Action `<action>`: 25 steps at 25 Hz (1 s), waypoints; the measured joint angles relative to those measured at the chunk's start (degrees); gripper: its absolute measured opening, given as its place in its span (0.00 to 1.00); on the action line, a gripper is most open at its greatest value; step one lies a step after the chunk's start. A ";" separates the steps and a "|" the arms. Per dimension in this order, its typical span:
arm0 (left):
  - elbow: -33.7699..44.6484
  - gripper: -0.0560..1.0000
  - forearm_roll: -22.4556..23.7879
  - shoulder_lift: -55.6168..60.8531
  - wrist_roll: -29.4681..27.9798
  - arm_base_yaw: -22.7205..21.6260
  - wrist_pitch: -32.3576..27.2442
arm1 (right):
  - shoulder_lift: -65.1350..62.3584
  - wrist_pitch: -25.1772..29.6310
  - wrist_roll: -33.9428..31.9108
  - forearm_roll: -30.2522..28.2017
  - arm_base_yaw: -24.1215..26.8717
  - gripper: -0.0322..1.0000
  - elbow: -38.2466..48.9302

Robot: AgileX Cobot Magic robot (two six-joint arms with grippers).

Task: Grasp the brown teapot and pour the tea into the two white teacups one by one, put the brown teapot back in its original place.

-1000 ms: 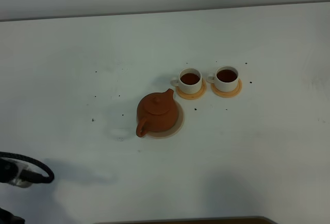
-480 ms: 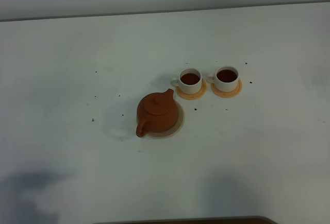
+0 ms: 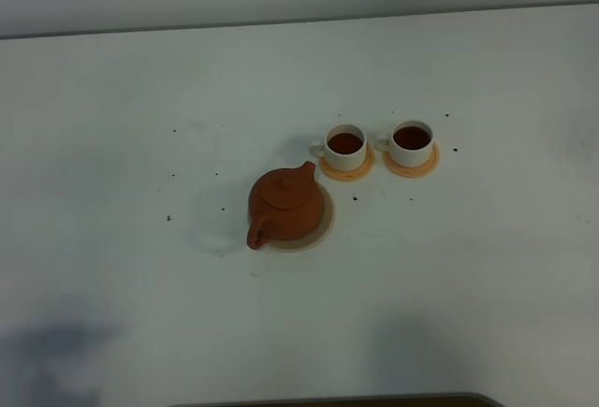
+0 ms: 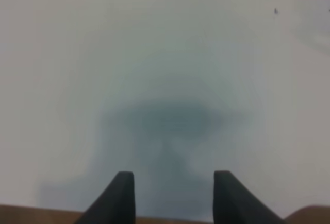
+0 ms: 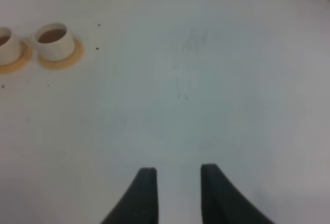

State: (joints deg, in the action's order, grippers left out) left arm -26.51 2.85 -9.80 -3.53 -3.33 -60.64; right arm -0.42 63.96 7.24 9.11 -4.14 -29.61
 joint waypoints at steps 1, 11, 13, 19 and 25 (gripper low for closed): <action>0.00 0.43 0.00 1.23 0.00 0.00 0.00 | 0.00 0.00 0.00 0.00 0.00 0.26 0.00; 0.00 0.43 0.00 8.55 0.11 0.00 -0.10 | 0.00 0.00 0.00 0.00 0.00 0.26 0.00; 0.00 0.43 0.00 9.83 0.11 0.00 -0.12 | 0.00 0.00 0.00 0.00 0.00 0.26 0.00; 0.07 0.43 0.00 10.02 0.17 0.00 -0.12 | 0.00 0.00 0.00 0.00 0.00 0.26 0.00; 0.07 0.43 0.00 10.02 0.17 0.00 -0.12 | 0.00 0.00 0.00 0.00 0.00 0.26 0.00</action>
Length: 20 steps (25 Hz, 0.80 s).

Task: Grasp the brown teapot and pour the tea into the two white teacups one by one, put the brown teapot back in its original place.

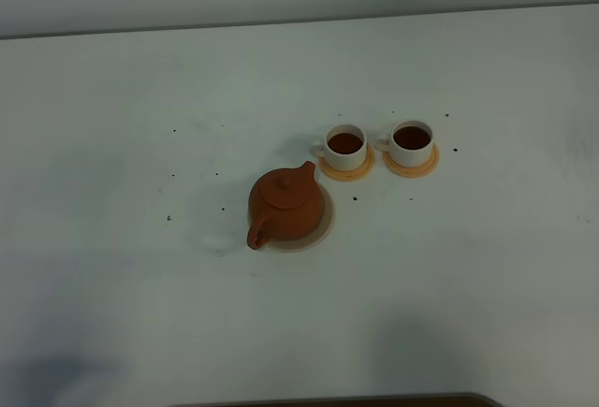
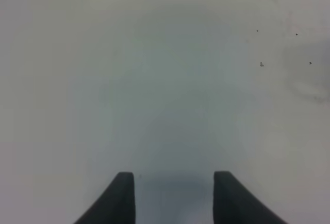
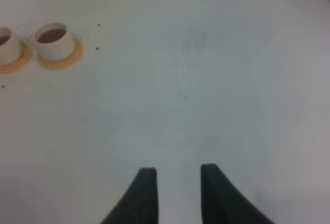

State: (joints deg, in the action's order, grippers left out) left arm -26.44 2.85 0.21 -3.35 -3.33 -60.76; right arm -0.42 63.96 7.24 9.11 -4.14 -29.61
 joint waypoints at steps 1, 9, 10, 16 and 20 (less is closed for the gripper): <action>0.00 0.43 0.00 0.00 0.00 0.00 0.00 | 0.00 0.00 0.00 0.00 0.00 0.26 0.00; 0.00 0.43 0.00 0.00 0.00 0.00 0.00 | 0.00 0.00 0.00 0.00 0.00 0.26 0.00; 0.00 0.43 0.00 0.00 0.00 0.00 0.00 | 0.00 0.00 0.00 0.00 0.00 0.26 0.00; 0.00 0.43 0.00 0.00 0.00 -0.21 0.00 | 0.00 0.00 0.00 0.00 0.00 0.26 0.00; 0.00 0.43 0.05 0.00 0.00 -1.98 0.00 | 0.00 0.00 0.00 0.00 0.00 0.26 0.00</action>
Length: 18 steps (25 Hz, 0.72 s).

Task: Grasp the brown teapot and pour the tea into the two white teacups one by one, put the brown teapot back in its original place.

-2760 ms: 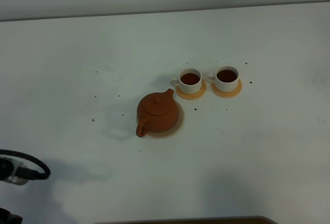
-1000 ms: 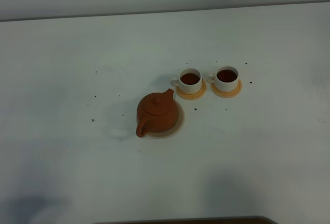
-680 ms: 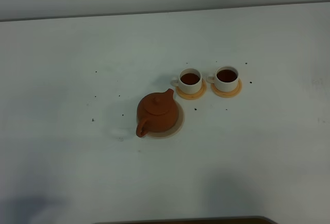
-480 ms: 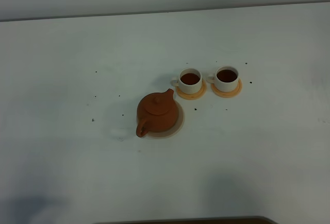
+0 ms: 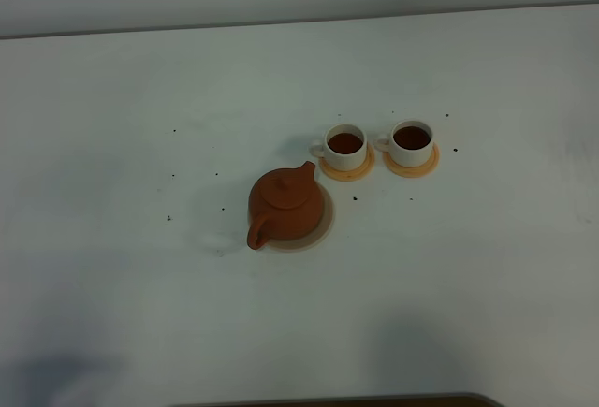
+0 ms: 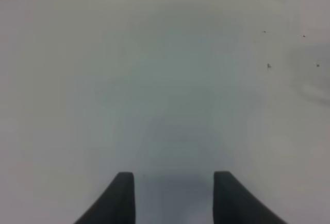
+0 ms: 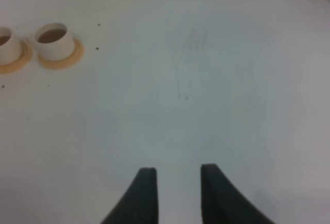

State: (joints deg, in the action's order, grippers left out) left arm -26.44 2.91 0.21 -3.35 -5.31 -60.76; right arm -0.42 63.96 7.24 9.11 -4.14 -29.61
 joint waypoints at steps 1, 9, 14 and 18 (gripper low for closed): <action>0.00 0.43 0.00 0.00 0.00 -0.39 0.00 | 0.00 0.00 0.00 0.00 0.00 0.26 0.00; 0.00 0.43 0.00 0.00 0.00 -0.81 0.00 | 0.00 0.00 0.06 0.00 0.00 0.26 0.00; 0.00 0.43 0.00 0.00 -0.06 -0.81 0.00 | 0.00 0.00 0.06 0.00 0.00 0.26 0.00; 0.00 0.43 0.00 0.00 -0.07 -0.81 0.00 | 0.00 0.00 0.06 0.00 0.00 0.26 0.00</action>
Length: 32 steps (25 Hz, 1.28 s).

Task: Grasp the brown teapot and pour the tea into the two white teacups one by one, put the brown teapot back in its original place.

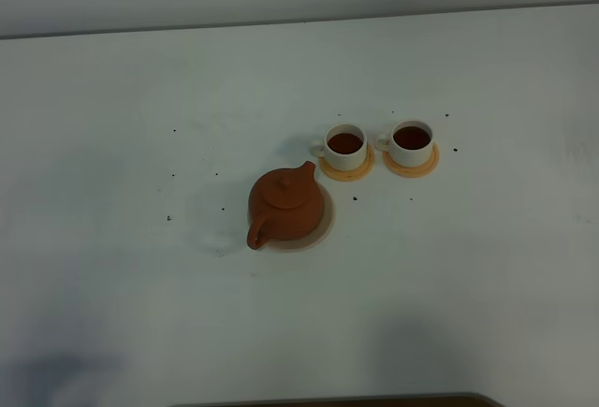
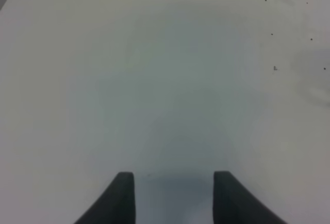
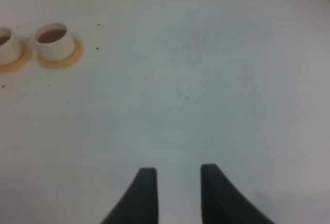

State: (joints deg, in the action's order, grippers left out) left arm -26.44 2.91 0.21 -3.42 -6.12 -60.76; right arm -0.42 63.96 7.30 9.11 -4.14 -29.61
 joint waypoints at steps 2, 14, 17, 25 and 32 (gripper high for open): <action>0.00 0.43 0.00 0.00 0.00 0.00 0.00 | 0.00 0.00 -0.04 0.00 0.00 0.26 0.00; 0.00 0.43 0.00 0.00 0.05 0.00 0.00 | 0.00 0.00 -0.04 0.00 0.00 0.26 0.00; 0.00 0.43 0.00 0.00 0.05 0.00 0.00 | 0.00 0.00 -0.04 0.00 0.00 0.26 0.00; 0.00 0.43 0.00 0.00 0.05 0.00 0.00 | 0.00 0.00 -0.04 0.00 0.00 0.26 0.00; 0.00 0.43 0.00 0.00 0.05 0.00 0.00 | 0.00 0.00 -0.04 0.00 0.00 0.26 0.00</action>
State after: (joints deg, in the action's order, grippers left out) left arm -26.44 2.91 0.21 -3.37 -6.12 -60.76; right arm -0.42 63.96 7.26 9.11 -4.14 -29.61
